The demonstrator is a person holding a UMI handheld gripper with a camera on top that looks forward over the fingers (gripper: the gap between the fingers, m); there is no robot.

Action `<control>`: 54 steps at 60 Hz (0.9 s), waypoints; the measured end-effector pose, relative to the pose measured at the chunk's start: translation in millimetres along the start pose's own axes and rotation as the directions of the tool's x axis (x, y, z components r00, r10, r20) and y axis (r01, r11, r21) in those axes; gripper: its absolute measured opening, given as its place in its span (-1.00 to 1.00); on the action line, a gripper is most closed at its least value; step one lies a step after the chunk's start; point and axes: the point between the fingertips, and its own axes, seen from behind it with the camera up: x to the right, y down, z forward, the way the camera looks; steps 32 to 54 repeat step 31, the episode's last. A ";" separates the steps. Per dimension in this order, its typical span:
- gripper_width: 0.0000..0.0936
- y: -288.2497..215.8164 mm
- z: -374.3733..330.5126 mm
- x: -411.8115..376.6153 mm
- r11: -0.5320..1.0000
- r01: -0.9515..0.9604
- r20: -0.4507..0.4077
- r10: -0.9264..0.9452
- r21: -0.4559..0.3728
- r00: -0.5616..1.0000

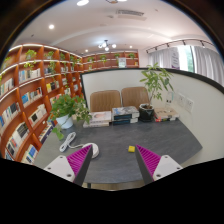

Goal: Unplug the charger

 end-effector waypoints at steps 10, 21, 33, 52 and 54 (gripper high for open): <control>0.82 1.7 -13.9 8.6 0.999 0.034 -0.001 -0.034 0.019 0.999; 0.83 17.9 -18.5 5.7 0.998 0.056 0.023 -0.056 -0.008 0.998; 0.83 27.9 -17.8 -1.1 0.998 0.056 0.047 -0.055 -0.030 0.997; 0.83 27.9 -17.8 -1.1 0.998 0.056 0.047 -0.055 -0.030 0.997; 0.83 27.9 -17.8 -1.1 0.998 0.056 0.047 -0.055 -0.030 0.997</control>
